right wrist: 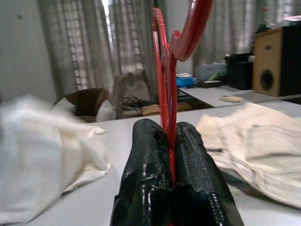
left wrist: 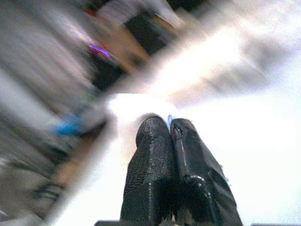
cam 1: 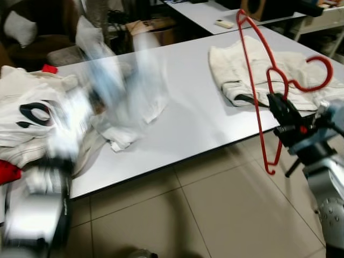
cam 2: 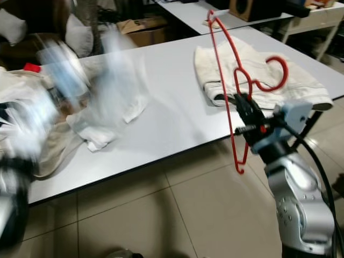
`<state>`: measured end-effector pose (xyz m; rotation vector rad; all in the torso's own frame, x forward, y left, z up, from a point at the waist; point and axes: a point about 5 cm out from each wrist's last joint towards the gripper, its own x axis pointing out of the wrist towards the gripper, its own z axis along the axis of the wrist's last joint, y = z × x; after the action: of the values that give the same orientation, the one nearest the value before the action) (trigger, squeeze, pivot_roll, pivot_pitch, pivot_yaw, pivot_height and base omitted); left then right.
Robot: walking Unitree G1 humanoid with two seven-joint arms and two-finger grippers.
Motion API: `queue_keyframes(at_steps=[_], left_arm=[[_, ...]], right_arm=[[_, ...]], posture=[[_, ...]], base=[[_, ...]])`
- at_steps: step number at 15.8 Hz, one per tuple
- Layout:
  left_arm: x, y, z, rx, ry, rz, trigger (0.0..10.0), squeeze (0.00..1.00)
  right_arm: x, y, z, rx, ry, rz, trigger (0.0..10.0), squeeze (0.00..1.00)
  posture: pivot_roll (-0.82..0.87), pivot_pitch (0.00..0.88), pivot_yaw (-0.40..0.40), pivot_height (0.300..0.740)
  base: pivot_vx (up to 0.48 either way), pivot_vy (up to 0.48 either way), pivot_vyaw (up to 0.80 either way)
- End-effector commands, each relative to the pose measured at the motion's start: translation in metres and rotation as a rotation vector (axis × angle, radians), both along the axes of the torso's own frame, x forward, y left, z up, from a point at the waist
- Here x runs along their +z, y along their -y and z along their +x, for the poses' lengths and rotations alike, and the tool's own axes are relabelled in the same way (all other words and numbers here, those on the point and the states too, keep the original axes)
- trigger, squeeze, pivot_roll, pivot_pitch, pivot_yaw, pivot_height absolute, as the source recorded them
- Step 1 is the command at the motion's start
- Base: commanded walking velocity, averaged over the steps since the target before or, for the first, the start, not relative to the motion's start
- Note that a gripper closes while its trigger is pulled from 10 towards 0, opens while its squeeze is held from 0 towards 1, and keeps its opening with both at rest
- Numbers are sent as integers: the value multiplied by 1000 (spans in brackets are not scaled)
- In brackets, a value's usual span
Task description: Hang hanger
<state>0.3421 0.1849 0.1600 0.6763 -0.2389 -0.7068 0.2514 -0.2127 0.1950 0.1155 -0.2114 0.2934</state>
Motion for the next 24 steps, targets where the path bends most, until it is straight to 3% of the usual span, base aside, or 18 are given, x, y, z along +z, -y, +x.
queue_keyframes(at_steps=[1,2,3,4,6,7,9,10,12,14,16,19,20,21,22,23,24], left_arm=[[-13,0,-10,-52,-46,102,0,0],[-34,-3,-29,-123,-153,173,118,0],[-46,-3,-43,-202,-208,242,2157,0],[-56,-4,-53,-243,-293,267,10000,0],[-68,-3,-68,-320,-449,260,10000,247],[-67,-2,-69,-324,-457,249,10000,1000],[-60,-1,-68,-288,-460,167,10000,1000],[-53,0,-69,-286,-473,102,10000,1000],[-44,1,-70,-291,-476,34,10000,1000],[-19,7,-68,-299,-473,-163,10000,1000],[-8,14,-66,-295,-472,-304,10000,1000],[-29,21,-70,-242,-544,-147,10000,1000],[-34,23,-71,-218,-570,-126,10000,675],[-38,23,-71,-207,-585,-109,10000,675],[-50,24,-71,-162,-622,-76,10000,0],[-52,24,-63,-94,-588,-86,8314,0],[-53,24,-55,-36,-543,-81,0,0]], right_arm=[[5,-1,-4,-3,24,-7,10000,0],[2,0,-7,-12,14,-5,10000,0],[0,0,-9,-18,7,-6,10000,0],[-1,2,-10,-23,-1,-7,10000,0],[-4,3,-9,-22,-18,-21,10000,0],[-6,4,-10,-26,-32,-28,10000,0],[-17,13,-11,-93,-108,-58,10000,0],[-31,27,-15,-193,-197,-90,10000,0],[-41,36,-21,-255,-242,-139,10000,0],[-52,30,-35,-204,-280,-191,10000,0],[-51,16,-47,-130,-269,-164,10000,0],[-57,3,-57,-119,-290,-158,10000,0],[-59,2,-58,-127,-299,-157,10000,0],[-60,2,-57,-134,-303,-158,10000,0],[-61,0,-55,-150,-302,-151,10000,0],[-60,-1,-53,-155,-298,-148,10000,0],[-58,-2,-53,-156,-294,-147,10000,0]], posture=[[-161,0,92,740],[-159,0,89,740],[-158,0,84,740],[-154,0,80,740],[-155,0,75,740],[-157,0,74,740],[-163,0,74,740],[-168,0,73,740],[-175,0,71,740],[-185,0,70,740],[-191,0,69,740],[-207,0,71,740],[-208,0,71,740],[-209,0,70,740],[-212,0,67,740],[-215,0,67,740],[-216,0,65,740]], base=[[0,0,0],[0,0,0],[0,0,0],[0,0,0],[0,0,0],[0,0,0],[0,0,0],[0,0,0],[0,0,0],[0,0,0],[0,0,0],[0,0,0],[0,0,0],[0,0,0],[0,0,0],[0,0,0],[0,0,0]])
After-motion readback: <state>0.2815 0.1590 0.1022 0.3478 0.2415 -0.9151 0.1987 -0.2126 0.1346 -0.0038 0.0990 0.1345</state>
